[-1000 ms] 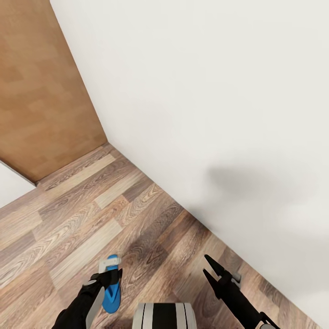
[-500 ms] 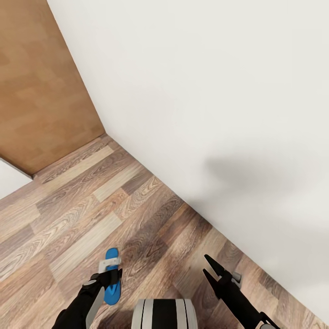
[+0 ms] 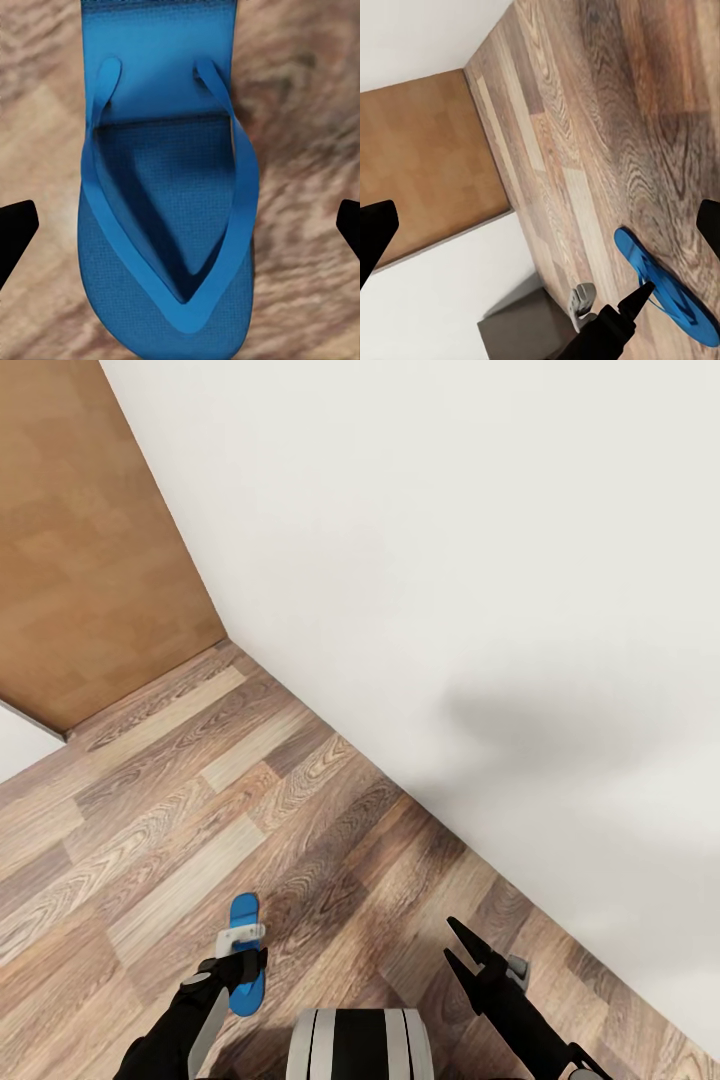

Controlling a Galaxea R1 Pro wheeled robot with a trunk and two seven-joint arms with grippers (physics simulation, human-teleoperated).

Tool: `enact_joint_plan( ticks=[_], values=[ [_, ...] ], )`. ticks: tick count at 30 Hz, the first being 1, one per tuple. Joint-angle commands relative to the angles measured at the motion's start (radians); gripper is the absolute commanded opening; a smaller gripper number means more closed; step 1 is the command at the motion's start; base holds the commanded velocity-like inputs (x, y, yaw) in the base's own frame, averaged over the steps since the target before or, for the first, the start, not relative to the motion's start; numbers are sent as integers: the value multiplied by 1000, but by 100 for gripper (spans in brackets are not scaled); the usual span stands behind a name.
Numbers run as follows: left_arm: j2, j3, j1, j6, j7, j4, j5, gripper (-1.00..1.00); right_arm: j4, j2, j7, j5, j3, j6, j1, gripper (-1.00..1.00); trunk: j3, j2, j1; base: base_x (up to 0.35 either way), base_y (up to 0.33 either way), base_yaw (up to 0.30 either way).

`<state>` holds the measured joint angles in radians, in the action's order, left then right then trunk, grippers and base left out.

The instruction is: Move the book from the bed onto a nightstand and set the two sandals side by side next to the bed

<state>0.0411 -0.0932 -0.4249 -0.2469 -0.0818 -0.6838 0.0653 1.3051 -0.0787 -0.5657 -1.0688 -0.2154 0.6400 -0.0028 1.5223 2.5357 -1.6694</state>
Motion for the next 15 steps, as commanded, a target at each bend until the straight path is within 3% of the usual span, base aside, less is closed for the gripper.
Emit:
enact_joint_plan(
  ticks=[1, 15],
  values=[
    [1, -2, 0, -5, -3, -2, 7, 100, 0, -1, 0, -4, -2, 7, 0, 100, 1, 0, 0, 0, 0, 0],
    [0, -3, 0, -10, -4, -3, 9, 100, -1, -1, -1, -3, 2, 6, 0, 100, 1, 0, 0, 0, 0, 0]
  ],
)
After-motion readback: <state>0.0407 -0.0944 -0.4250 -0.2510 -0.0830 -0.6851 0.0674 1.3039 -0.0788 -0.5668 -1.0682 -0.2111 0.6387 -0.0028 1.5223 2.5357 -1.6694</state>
